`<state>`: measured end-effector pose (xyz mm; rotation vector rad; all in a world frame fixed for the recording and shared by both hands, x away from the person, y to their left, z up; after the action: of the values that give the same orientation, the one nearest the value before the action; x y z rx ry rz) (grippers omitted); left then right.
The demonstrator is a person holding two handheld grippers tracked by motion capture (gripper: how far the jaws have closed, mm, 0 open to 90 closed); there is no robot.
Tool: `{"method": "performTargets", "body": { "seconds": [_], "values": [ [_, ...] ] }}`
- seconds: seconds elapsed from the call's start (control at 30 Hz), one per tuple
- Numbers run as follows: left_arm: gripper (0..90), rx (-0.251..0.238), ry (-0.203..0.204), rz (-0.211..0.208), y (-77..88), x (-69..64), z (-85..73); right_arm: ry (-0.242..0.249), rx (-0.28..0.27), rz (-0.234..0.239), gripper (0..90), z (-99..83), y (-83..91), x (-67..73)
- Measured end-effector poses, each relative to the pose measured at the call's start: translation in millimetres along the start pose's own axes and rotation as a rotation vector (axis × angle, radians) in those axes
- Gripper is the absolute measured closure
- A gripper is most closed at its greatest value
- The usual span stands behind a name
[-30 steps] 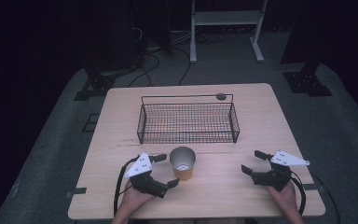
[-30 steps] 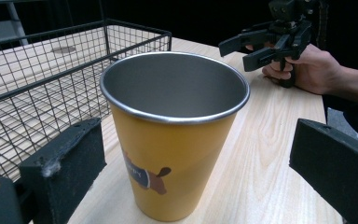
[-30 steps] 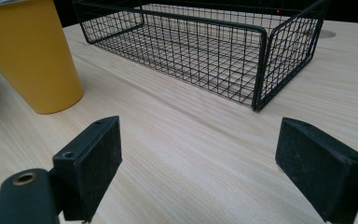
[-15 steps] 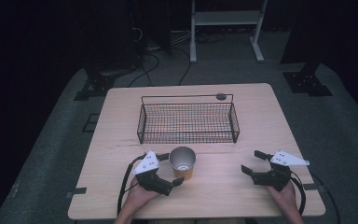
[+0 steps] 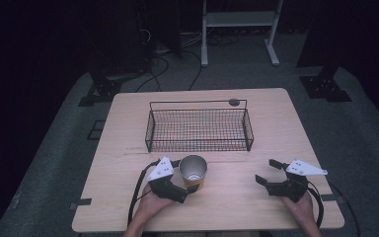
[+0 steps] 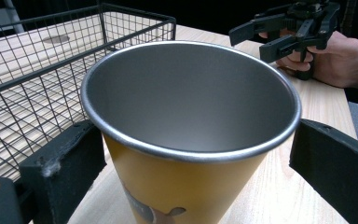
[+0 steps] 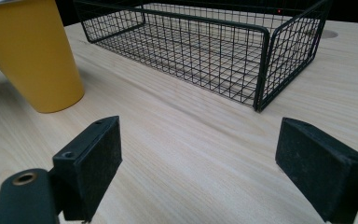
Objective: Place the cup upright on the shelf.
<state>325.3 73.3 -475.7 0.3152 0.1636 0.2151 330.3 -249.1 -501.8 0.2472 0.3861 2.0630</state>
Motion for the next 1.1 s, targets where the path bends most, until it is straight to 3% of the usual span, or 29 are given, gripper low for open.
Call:
{"method": "performTargets", "body": {
  "seconds": [0.8, 1.1],
  "values": [
    [2.4, -0.003, 0.012, -0.003, -19.4, 7.3, 6.9, 0.0, -0.001, 0.002, 13.4, 0.1, -0.1, 0.1],
    [9.9, -0.011, 0.005, -0.007, -20.0, 8.1, 7.4, 0.001, -0.001, 0.002, 13.4, 0.1, -0.1, 0.2]
  ]
}}
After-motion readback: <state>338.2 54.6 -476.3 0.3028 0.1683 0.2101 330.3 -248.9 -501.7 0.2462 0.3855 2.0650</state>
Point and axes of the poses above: each handheld gripper's, and its own axes: y roughly backward along the jaws, z roughly out of its top, x roughly to its left, the point moved 6 cm from there along -y, roughly forward along the jaws, and after that the axes turned 14 degrees about -z, right-handed, at the moved point
